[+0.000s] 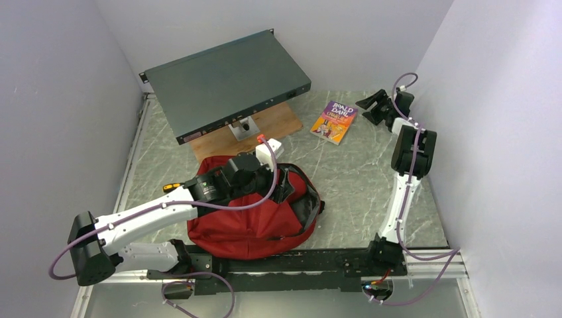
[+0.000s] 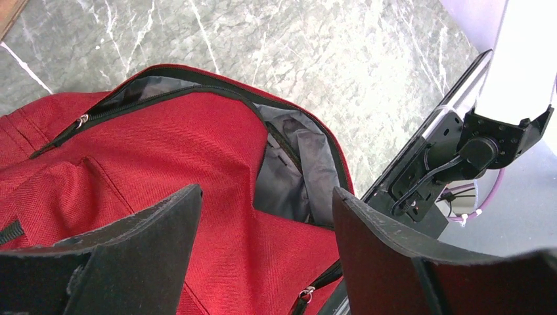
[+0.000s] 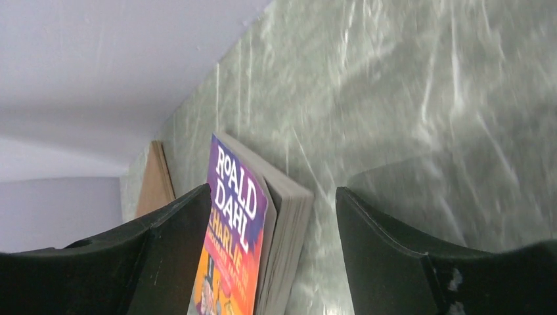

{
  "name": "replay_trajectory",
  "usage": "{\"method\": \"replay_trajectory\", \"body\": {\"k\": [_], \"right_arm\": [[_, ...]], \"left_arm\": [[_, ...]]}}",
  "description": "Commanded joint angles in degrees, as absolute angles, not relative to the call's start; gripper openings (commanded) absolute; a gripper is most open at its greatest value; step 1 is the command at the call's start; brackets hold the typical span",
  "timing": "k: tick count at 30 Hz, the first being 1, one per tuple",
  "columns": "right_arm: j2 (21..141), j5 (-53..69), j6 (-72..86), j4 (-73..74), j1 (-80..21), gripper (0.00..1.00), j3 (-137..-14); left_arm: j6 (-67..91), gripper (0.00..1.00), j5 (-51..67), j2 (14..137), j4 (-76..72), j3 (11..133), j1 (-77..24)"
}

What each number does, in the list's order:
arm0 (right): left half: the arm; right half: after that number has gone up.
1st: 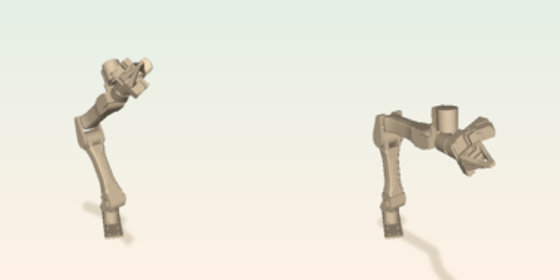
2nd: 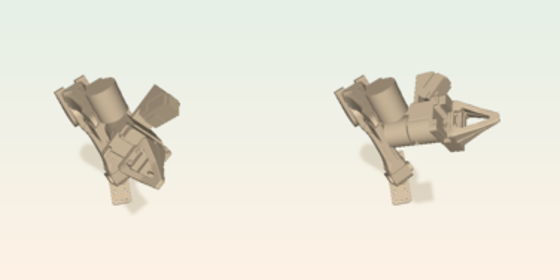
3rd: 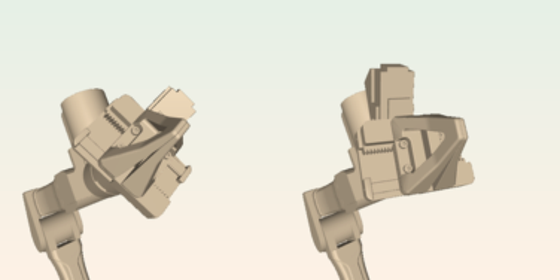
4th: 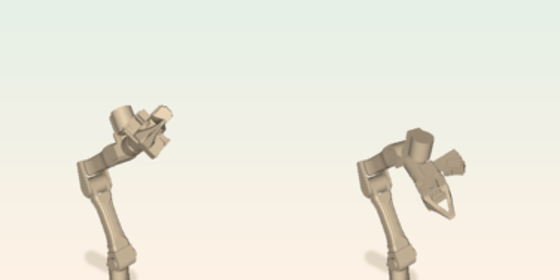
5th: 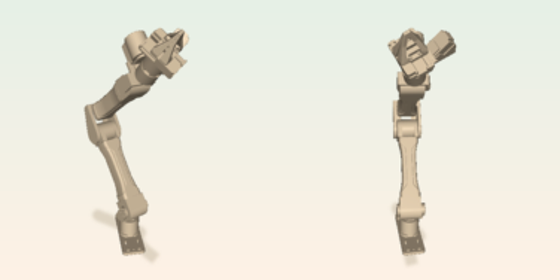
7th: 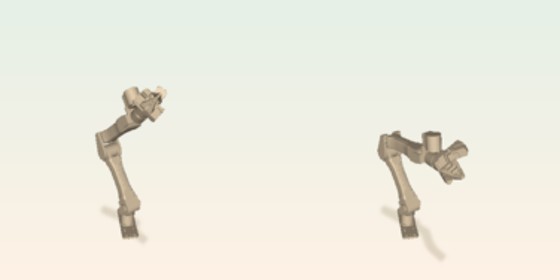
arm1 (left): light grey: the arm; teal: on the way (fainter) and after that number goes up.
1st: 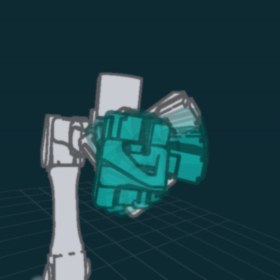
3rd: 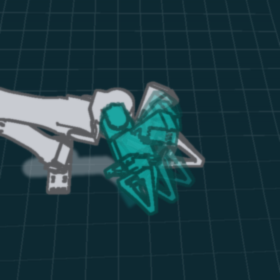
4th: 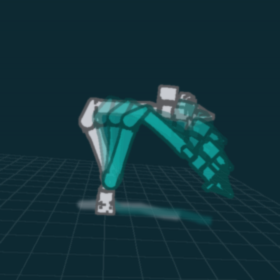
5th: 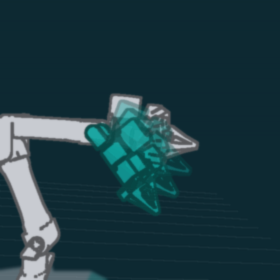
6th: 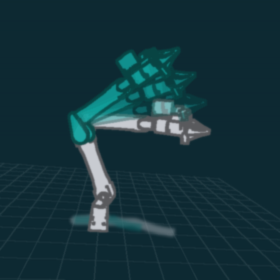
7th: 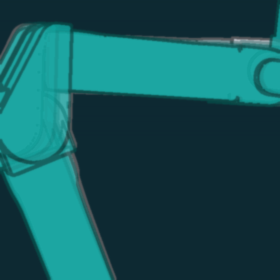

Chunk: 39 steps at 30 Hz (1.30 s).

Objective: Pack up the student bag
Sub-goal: Pick up the book from the center of the board.

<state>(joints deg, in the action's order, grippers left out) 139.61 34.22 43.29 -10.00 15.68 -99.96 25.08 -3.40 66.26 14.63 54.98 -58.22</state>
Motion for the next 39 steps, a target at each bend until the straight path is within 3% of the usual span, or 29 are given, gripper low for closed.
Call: {"method": "replay_trajectory", "body": {"k": [1, 11, 20, 30, 34, 39], "right_arm": [[145.89, 36.20, 44.11, -8.81, 15.73, 0.71, -106.75], [142.38, 43.86, 49.69, -21.23, 15.26, 0.50, -98.82], [139.54, 45.27, 51.61, -25.82, 15.28, 0.37, -92.74], [134.07, 46.43, 53.56, -28.73, 13.87, 0.14, -85.55], [129.94, 47.13, 56.45, -32.06, 13.71, 0.04, -78.81], [124.81, 49.18, 61.89, -39.64, 13.39, 0.00, -69.25]], "left_arm": [[24.09, 0.78, -4.85, 64.33, 14.46, 54.87, -58.54], [24.38, 0.78, -2.72, 66.97, 13.04, 56.05, -58.58], [25.56, 0.78, -2.10, 66.39, 12.73, 55.48, -59.02], [25.04, 0.79, -2.26, 66.77, 13.01, 56.01, -59.41], [19.22, 0.85, -4.69, 68.69, 15.70, 60.61, -59.41], [10.14, 0.97, -11.41, 78.67, 21.09, 72.13, -59.41]]}}
